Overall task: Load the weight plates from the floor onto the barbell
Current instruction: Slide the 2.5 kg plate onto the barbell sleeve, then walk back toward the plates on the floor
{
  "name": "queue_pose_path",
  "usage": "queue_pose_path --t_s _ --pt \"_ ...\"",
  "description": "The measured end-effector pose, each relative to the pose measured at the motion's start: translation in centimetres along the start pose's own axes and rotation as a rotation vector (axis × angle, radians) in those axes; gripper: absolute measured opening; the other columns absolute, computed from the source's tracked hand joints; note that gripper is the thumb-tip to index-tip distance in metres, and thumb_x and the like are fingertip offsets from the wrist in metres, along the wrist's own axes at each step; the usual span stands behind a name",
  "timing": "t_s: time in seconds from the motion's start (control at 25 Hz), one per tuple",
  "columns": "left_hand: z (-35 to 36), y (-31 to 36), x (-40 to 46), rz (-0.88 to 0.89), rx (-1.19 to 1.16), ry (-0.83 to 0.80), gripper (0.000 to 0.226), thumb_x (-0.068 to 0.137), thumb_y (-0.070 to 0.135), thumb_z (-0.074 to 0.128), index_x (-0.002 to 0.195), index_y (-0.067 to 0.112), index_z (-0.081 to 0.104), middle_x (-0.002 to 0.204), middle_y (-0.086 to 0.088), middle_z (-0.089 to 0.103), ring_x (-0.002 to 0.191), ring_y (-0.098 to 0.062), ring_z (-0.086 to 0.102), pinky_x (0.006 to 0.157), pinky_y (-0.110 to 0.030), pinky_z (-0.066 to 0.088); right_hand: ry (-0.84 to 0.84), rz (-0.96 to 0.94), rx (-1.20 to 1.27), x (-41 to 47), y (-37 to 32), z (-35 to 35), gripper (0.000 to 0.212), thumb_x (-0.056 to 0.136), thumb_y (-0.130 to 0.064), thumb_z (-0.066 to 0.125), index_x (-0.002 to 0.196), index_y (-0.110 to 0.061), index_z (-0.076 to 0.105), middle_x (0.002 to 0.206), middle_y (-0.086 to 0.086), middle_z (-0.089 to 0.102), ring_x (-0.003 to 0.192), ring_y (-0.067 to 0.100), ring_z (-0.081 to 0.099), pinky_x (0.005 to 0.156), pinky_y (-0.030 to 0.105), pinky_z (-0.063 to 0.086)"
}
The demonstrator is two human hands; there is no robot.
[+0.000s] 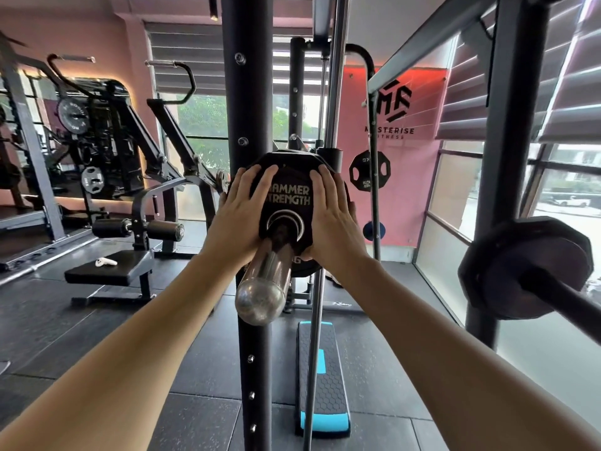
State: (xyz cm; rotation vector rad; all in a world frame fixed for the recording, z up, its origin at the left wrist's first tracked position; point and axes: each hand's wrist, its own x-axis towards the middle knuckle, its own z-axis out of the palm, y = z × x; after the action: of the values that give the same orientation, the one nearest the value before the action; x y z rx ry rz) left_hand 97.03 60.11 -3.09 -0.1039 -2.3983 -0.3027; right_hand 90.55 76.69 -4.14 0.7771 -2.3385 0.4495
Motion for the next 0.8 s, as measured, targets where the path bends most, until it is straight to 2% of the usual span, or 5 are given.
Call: queue_pose_path --t_s 0.12,0.2,0.32,0.44,0.8 --pt "-2.5 1.1 0.3 -0.061 0.056 -0.038 0.087 0.084 0.000 0.063 0.159 0.024 0.026 0.161 -0.005 0.032 0.149 -0.030 0.031 0.114 -0.063 0.033 -0.042 -0.010 0.099 -0.9 0.1 -3.0 0.127 0.071 -0.024 0.089 0.160 -0.014 0.000 0.169 -0.001 0.000 0.156 0.022 0.001 0.122 0.058 0.021" --pt "-4.0 3.2 0.4 -0.090 0.063 -0.013 0.072 0.092 -0.003 0.053 0.157 0.021 0.033 0.159 -0.002 0.036 0.149 -0.027 0.031 0.118 -0.063 0.026 0.029 -0.008 0.197 -2.0 0.7 -5.4 0.111 0.080 -0.030 0.082 0.160 -0.013 0.007 0.168 0.000 0.014 0.155 0.020 0.015 0.120 0.052 0.029" --pt "-5.4 8.5 -0.1 -0.028 0.091 0.053 0.052 0.104 0.016 0.046 0.155 0.014 0.036 0.157 -0.003 0.040 0.148 -0.023 0.034 0.123 -0.055 0.018 0.161 -0.034 0.241 -4.2 3.2 -9.6 0.086 0.094 -0.039 0.067 0.159 -0.011 0.018 0.162 0.003 0.030 0.149 0.020 0.030 0.112 0.041 0.038" --pt "-6.0 15.2 -0.3 0.089 0.076 0.119 0.059 0.104 0.039 0.047 0.155 0.011 0.035 0.159 -0.007 0.039 0.149 -0.024 0.031 0.127 -0.044 0.013 0.255 -0.049 0.210 -6.5 7.5 -13.5 0.072 0.100 -0.048 0.052 0.156 -0.009 0.029 0.158 0.007 0.039 0.145 0.022 0.037 0.108 0.038 0.041" --pt "3.5 38.7 2.1 0.259 0.148 0.107 0.098 0.087 0.081 0.021 0.158 0.013 0.029 0.165 -0.006 0.030 0.155 -0.020 0.020 0.128 -0.044 0.008 0.329 0.085 0.013 -17.6 28.8 -24.4 0.080 0.094 -0.067 0.038 0.154 -0.015 0.033 0.159 0.004 0.037 0.147 0.020 0.032 0.115 0.041 0.035"
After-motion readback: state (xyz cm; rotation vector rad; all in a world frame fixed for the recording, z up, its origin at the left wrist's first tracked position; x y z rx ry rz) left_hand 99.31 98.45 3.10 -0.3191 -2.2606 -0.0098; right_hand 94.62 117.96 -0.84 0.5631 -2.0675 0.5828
